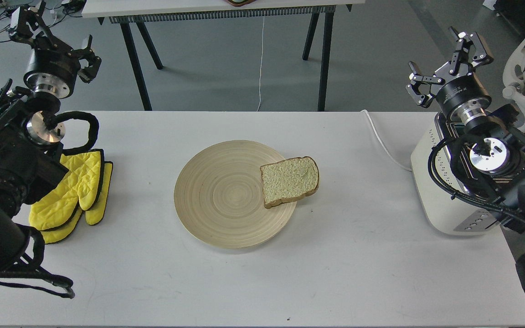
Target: Put bread in toaster with right arm
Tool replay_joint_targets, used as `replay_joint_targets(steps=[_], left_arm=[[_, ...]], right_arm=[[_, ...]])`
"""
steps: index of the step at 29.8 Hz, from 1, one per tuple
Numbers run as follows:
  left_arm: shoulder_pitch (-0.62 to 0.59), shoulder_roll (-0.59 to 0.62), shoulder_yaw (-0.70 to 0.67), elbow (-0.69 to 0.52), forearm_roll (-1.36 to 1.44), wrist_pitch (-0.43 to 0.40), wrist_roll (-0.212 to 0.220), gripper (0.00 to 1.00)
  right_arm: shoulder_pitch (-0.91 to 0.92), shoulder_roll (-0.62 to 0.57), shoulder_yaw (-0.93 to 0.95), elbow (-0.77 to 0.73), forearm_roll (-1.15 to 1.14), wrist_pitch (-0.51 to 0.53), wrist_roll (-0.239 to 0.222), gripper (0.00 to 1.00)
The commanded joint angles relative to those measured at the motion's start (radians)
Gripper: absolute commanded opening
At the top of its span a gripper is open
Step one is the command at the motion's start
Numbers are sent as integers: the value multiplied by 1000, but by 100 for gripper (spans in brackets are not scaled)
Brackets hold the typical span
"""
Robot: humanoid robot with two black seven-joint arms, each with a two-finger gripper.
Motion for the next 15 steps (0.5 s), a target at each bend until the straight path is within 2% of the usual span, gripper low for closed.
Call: replay_joint_targets(steps=[1,6,12,15], left_arm=[[2,0,1,0,1,0,1,100],[2,2,1,0,1,0,1,100],[2,-6,-3,0,-2,0,-6,100],[2,-6,-7,0,-4,0,-6,100]], right_arm=[[2,4,-8,4,-2,-8,0,99],[5,-8,-19,87,-14,-47,-1,99],[44,-127,-107,296,-77,-187,-26,99],[84,-154,-201,349,-152,-239,-34,99]])
